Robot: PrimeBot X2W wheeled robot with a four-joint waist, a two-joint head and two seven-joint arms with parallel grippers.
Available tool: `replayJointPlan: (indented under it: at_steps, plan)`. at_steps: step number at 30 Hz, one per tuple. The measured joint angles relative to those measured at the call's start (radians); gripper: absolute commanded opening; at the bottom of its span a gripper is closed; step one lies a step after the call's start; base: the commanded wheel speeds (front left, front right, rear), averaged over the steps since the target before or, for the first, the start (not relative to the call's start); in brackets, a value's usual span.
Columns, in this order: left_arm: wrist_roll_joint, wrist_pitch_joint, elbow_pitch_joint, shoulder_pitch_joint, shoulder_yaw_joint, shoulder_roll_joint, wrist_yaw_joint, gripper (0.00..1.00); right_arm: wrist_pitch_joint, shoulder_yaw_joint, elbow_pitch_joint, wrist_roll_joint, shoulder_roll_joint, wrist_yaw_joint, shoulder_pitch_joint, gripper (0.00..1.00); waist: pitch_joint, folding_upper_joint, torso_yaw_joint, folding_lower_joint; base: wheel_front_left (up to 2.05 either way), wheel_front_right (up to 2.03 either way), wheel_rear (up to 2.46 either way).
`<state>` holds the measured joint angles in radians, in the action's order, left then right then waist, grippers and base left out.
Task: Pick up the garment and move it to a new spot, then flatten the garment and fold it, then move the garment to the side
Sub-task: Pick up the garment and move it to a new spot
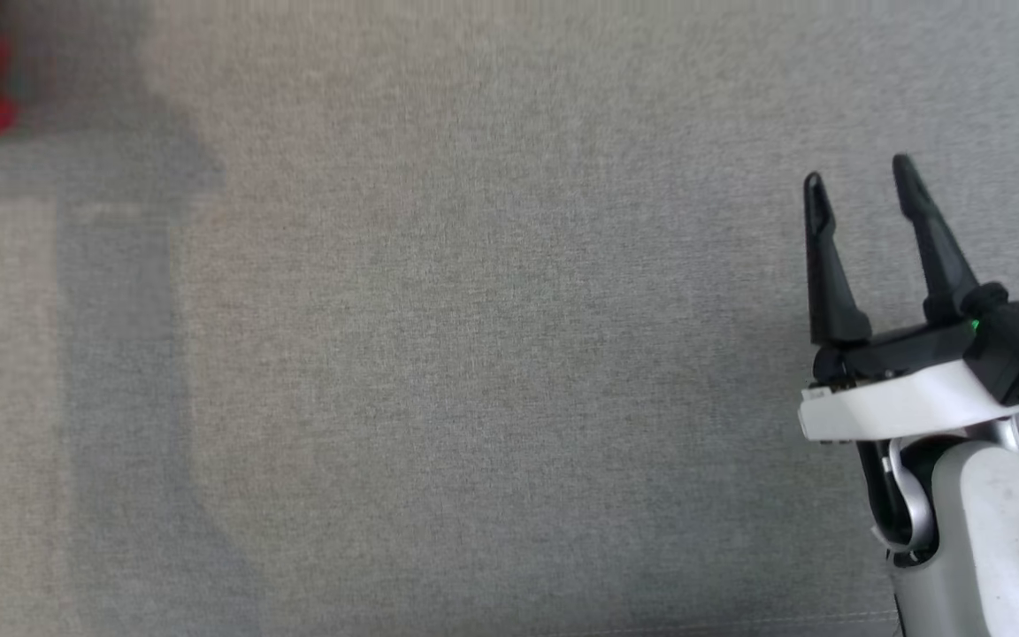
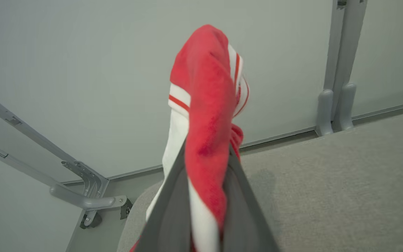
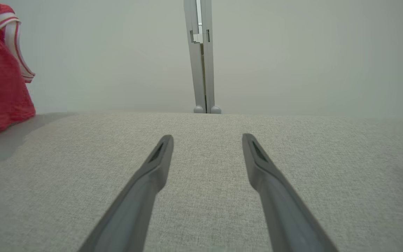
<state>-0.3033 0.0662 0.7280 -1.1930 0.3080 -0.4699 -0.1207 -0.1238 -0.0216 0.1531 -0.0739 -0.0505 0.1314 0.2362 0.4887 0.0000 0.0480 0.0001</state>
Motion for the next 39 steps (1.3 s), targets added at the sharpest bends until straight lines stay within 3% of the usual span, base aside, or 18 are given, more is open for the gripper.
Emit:
replayJointPlan:
  at_steps: [6,9,15,23,28,29,31,32,33,39]
  plan:
    - [-0.027,0.018,-0.135,-0.011,0.107,0.081,-0.007,0.0,-0.056,0.003,-0.1,-0.06,0.0,0.0,-0.033,1.0,-0.121,0.0,-0.023,-0.0001,0.0,0.0,0.0]
    - [-0.092,0.041,-0.235,-0.009,0.164,0.13,-0.008,0.0,-0.072,0.012,-0.128,-0.078,0.0,0.0,-0.051,1.0,-0.189,0.0,-0.045,-0.0001,0.0,0.0,0.0]
    - [-0.185,0.048,-0.353,0.087,0.187,0.21,-0.002,0.0,-0.086,0.021,-0.155,-0.092,0.0,0.0,-0.093,1.0,-0.268,0.0,-0.115,-0.0002,0.0,0.0,0.0]
    - [-0.261,-0.103,-0.262,0.42,0.165,0.291,0.095,0.0,-0.103,-0.007,-0.195,-0.116,0.0,0.0,-0.109,1.0,-0.289,0.0,-0.223,-0.0001,0.0,0.0,0.0]
    - [-0.247,-0.273,-0.123,0.553,0.124,0.279,0.167,0.0,-0.116,-0.022,-0.215,-0.125,0.0,0.0,-0.096,1.0,-0.272,0.0001,-0.267,-0.0002,0.0,0.0,0.0]
    - [-0.248,-0.286,-0.097,0.571,0.115,0.278,0.174,0.09,-0.116,-0.021,-0.22,-0.126,0.0,0.0,-0.095,1.0,-0.265,0.0,-0.27,-0.0001,0.0,0.0,0.0]
    - [-0.252,-0.298,-0.055,0.597,0.104,0.277,0.18,0.44,-0.118,-0.019,-0.227,-0.126,0.0,0.0,-0.092,1.0,-0.254,0.0,-0.273,-0.0001,0.0,0.0,0.0]
    - [-0.256,-0.302,-0.04,0.604,0.098,0.277,0.183,0.83,-0.12,-0.019,-0.23,-0.126,0.0,0.0,-0.091,1.0,-0.25,0.0,-0.273,-0.0002,0.0,0.0,0.0]
    - [-0.259,-0.306,-0.024,0.607,0.091,0.277,0.183,1.0,-0.122,-0.02,-0.236,-0.125,0.0,0.0,-0.089,1.0,-0.246,0.0,-0.272,-0.0001,0.0,0.0,0.0]
    - [-0.266,-0.323,0.01,0.604,0.065,0.29,0.18,1.0,-0.126,-0.03,-0.263,-0.125,0.001,0.0,-0.08,1.0,-0.246,0.0,-0.243,-0.0001,0.0,0.0,0.0]
